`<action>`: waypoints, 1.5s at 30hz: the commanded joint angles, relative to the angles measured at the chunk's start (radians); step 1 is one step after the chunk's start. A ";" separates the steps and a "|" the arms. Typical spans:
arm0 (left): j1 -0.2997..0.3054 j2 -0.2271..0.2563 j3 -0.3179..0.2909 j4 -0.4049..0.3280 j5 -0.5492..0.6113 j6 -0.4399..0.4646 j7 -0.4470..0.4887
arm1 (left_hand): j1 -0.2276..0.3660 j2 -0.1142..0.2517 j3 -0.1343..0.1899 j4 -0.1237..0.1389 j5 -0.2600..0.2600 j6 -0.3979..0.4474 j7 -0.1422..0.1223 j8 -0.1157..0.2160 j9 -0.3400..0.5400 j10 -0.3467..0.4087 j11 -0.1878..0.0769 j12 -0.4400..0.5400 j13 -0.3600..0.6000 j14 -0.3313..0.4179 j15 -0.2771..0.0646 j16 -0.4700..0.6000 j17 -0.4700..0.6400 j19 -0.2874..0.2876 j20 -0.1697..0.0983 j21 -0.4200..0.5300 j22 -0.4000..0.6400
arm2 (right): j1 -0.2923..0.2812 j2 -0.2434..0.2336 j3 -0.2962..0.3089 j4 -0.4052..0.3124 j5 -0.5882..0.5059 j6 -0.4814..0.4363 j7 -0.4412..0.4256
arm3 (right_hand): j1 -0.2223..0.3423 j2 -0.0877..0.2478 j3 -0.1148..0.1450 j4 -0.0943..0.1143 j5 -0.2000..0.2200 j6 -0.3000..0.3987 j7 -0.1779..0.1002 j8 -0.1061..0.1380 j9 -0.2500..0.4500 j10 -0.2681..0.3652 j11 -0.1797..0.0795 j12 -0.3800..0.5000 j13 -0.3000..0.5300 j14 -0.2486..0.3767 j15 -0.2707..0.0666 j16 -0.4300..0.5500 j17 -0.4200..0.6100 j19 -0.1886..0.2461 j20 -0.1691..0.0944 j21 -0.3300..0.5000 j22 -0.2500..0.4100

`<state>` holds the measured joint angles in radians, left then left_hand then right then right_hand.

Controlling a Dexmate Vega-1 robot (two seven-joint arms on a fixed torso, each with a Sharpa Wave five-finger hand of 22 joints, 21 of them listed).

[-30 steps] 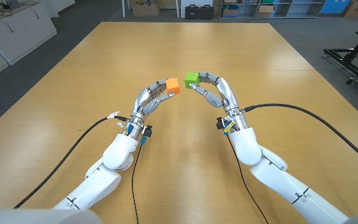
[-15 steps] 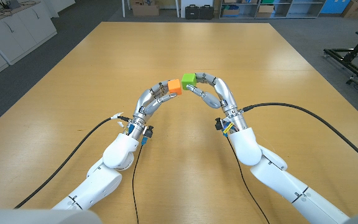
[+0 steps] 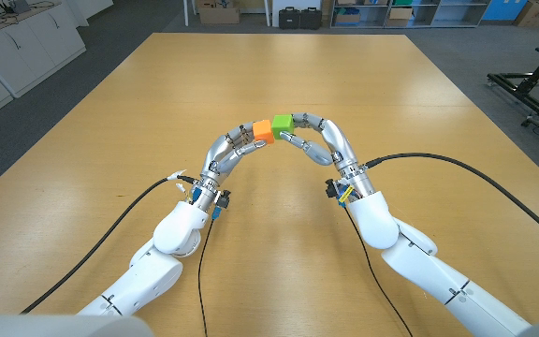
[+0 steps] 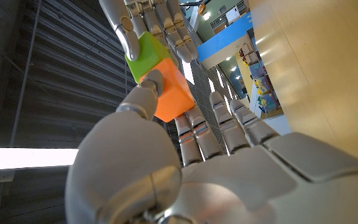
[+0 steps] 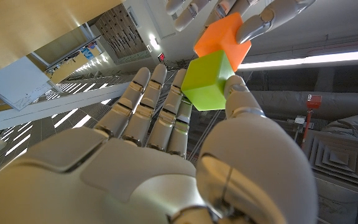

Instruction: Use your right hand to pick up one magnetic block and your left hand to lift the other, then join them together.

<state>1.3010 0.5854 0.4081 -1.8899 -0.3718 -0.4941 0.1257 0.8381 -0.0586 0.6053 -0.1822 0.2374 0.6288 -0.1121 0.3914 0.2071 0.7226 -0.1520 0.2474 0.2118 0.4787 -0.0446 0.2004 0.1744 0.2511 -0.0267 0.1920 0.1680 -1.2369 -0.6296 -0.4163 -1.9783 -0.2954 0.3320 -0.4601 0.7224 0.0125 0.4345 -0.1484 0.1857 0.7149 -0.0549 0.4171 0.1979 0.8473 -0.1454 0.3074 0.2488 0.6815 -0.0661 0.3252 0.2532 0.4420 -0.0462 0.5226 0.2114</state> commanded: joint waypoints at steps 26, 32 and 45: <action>-0.029 0.028 0.040 0.013 -0.023 -0.015 -0.090 | -0.109 -0.003 -0.015 0.033 -0.005 -0.016 -0.032 -0.028 0.003 -0.005 -0.056 -0.046 0.008 -0.028 -0.159 -0.014 0.007 -0.021 0.016 -0.007 0.003 | -0.034 -0.002 0.010 -0.035 -0.022 0.016 0.036 | 0.050 0.078 -0.002 0.008 0.002 0.142 -0.131 0.007 0.003 0.079 -0.069 0.008 0.004 0.008 -0.070 0.008 0.010 0.007 -0.075 0.013 0.004; -0.020 0.033 0.039 0.012 -0.027 -0.028 -0.096 | -0.167 -0.025 -0.043 0.042 -0.012 -0.044 -0.018 -0.043 0.004 -0.037 -0.045 -0.052 0.014 -0.047 -0.149 -0.014 0.009 -0.030 0.034 -0.007 0.004 | -0.039 -0.004 0.013 -0.040 -0.023 0.018 0.037 | 0.050 0.079 -0.003 0.008 0.002 0.143 -0.132 0.007 0.003 0.077 -0.069 0.007 0.004 0.009 -0.070 0.008 0.011 0.007 -0.074 0.013 0.004; 0.006 0.047 0.031 -0.005 -0.017 -0.029 -0.088 | -0.229 -0.043 -0.067 0.041 -0.017 -0.115 0.001 -0.077 0.006 -0.115 -0.018 -0.063 0.015 -0.090 -0.125 -0.017 0.009 -0.043 0.070 -0.006 0.005 | -0.060 -0.009 0.028 -0.061 -0.031 0.014 0.035 | 0.059 0.081 -0.001 0.002 0.002 0.171 -0.130 0.015 0.002 0.099 -0.068 0.011 0.002 0.021 -0.078 0.009 0.010 0.010 -0.078 0.020 0.004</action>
<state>1.2897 0.6207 0.4456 -1.8846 -0.3924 -0.5238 0.0328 0.6107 -0.0915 0.5406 -0.1408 0.2175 0.5244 -0.1150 0.3209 0.2090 0.6164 -0.1714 0.1868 0.2234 0.3958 -0.0444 0.1847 0.1793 0.2082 0.0342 0.1879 0.1703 -1.2821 -0.6350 -0.4005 -2.0238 -0.3248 0.3479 -0.4222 0.7136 0.0213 0.4255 -0.1418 0.1815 0.7166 -0.0524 0.4251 0.1998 0.8773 -0.1540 0.3134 0.2479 0.6923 -0.0659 0.3294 0.2599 0.4420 -0.0462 0.5381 0.2114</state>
